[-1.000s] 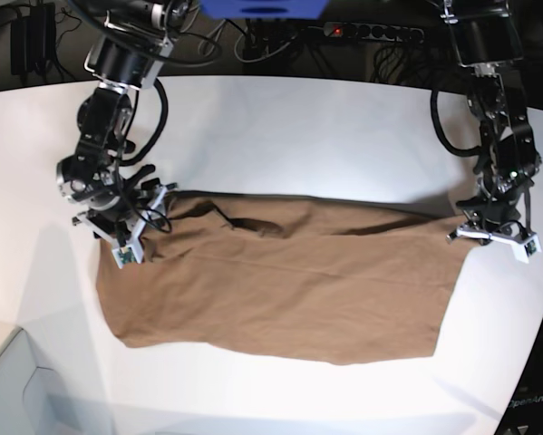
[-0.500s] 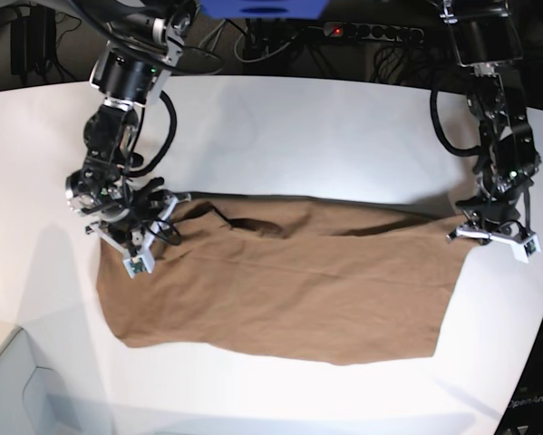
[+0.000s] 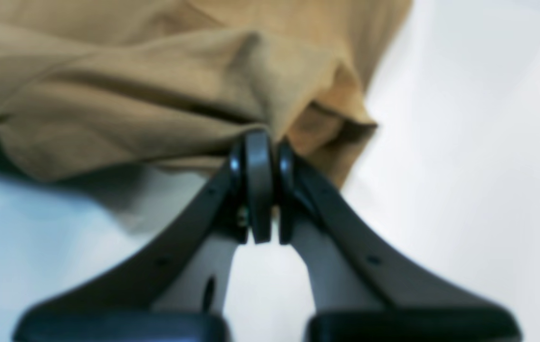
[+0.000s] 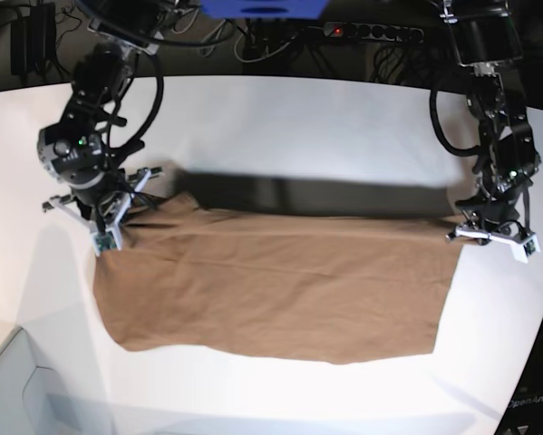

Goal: Layout the t-shirt on the table in an organized manner, then fold the t-shirt properly
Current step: 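Pull the shirt corner with the right gripper, then release it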

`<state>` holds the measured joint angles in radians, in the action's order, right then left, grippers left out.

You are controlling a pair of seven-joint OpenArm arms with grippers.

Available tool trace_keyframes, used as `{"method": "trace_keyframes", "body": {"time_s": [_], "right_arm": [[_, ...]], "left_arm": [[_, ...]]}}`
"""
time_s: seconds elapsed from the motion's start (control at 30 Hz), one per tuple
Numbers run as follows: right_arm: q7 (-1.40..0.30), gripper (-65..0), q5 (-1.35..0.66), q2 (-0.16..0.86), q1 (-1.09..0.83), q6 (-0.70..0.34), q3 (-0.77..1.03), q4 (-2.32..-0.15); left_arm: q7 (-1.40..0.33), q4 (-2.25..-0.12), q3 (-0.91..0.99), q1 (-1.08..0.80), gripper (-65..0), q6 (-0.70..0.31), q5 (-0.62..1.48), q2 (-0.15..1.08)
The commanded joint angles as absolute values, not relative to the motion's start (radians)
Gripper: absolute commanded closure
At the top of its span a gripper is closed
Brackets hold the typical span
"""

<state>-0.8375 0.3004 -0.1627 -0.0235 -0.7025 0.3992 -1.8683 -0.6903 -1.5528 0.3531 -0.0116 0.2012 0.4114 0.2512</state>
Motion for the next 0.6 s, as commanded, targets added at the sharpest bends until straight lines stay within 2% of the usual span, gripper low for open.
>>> {"method": "trace_keyframes", "body": {"time_s": [0.0, 0.1, 0.27, 0.4, 0.57], "right_arm": [[-0.832, 0.0, 0.292, -0.157, -0.041, -0.698, 0.4, -1.911], [-0.872, 0.0, 0.291, -0.157, -0.128, -0.698, 0.395, -2.0], [-0.909, 0.0, 0.283, -0.157, -0.288, -0.698, 0.219, -2.018], [-0.908, 0.0, 0.17, -0.157, -0.386, -0.698, 0.117, -2.022], [-0.909, 0.0, 0.071, -0.157, -0.415, -0.698, 0.114, -2.018]], "left_arm": [[-0.67, -1.575, 0.36, -0.008, -0.1, 0.202, 0.406, 0.263], [-0.67, -1.577, 0.36, -0.012, -0.1, 0.202, 0.407, 0.263], [-0.67, -1.577, 0.361, -0.024, -0.1, 0.202, 0.407, 0.263], [-0.67, -1.577, 0.361, -0.028, -0.1, 0.202, 0.407, 0.263], [-0.67, -1.577, 0.361, -0.031, -0.1, 0.202, 0.407, 0.265]]}}
